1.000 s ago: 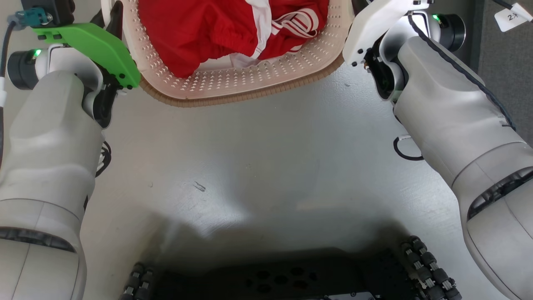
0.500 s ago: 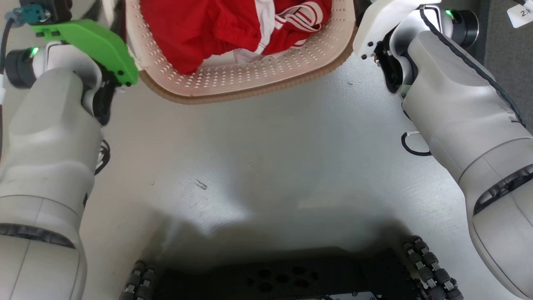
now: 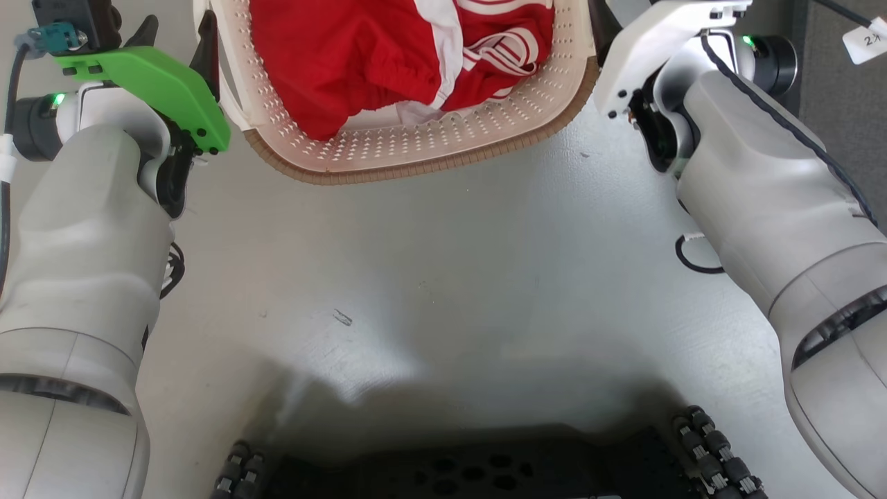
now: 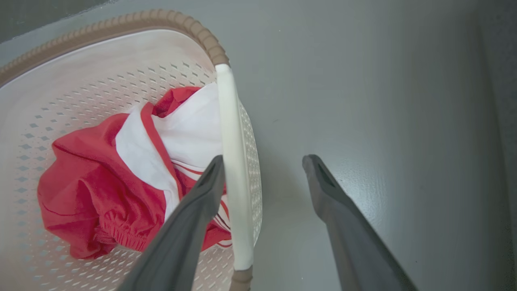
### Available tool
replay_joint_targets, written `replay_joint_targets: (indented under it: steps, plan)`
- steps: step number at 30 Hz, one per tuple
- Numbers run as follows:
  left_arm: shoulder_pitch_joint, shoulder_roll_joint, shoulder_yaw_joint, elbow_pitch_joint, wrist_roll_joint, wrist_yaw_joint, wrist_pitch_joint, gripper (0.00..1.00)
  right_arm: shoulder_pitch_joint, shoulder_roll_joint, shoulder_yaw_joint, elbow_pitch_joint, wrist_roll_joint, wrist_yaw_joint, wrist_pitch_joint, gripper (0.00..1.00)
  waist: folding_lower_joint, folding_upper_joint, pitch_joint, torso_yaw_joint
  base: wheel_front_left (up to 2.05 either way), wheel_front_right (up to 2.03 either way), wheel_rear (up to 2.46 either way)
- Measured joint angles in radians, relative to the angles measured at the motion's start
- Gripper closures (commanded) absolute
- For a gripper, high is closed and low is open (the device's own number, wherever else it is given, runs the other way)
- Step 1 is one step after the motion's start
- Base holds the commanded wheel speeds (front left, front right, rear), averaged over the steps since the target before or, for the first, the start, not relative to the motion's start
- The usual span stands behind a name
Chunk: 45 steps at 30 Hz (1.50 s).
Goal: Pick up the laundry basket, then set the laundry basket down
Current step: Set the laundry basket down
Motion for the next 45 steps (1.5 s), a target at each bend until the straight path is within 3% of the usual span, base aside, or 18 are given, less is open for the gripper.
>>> replay_joint_targets:
  steps: [13, 28, 35, 45]
  plan:
    - [0.042, -0.007, 0.001, 0.018, -0.007, 0.000, -0.018, 0.00, 0.043, -0.007, 0.009, -0.004, 0.017, 0.026, -0.008, 0.00, 0.0000, 0.0000, -0.064, 0.004, 0.00, 0.00, 0.00]
    - [0.131, -0.008, 0.011, -0.005, -0.018, 0.000, -0.062, 0.00, 0.113, -0.007, -0.009, -0.008, 0.019, 0.047, -0.045, 0.00, 0.0000, 0.0000, -0.211, 0.010, 0.00, 0.00, 0.00]
    - [0.174, 0.008, 0.029, -0.069, -0.017, 0.000, -0.063, 0.00, 0.140, -0.009, -0.029, -0.044, 0.012, 0.044, -0.047, 0.00, 0.0000, 0.0000, -0.288, 0.009, 0.00, 0.00, 0.00]
    - [0.243, 0.054, 0.110, -0.271, 0.026, 0.011, -0.065, 0.00, 0.179, -0.045, -0.111, -0.202, -0.048, 0.003, -0.048, 0.00, 0.0000, 0.0000, -0.388, 0.004, 0.00, 0.00, 0.00]
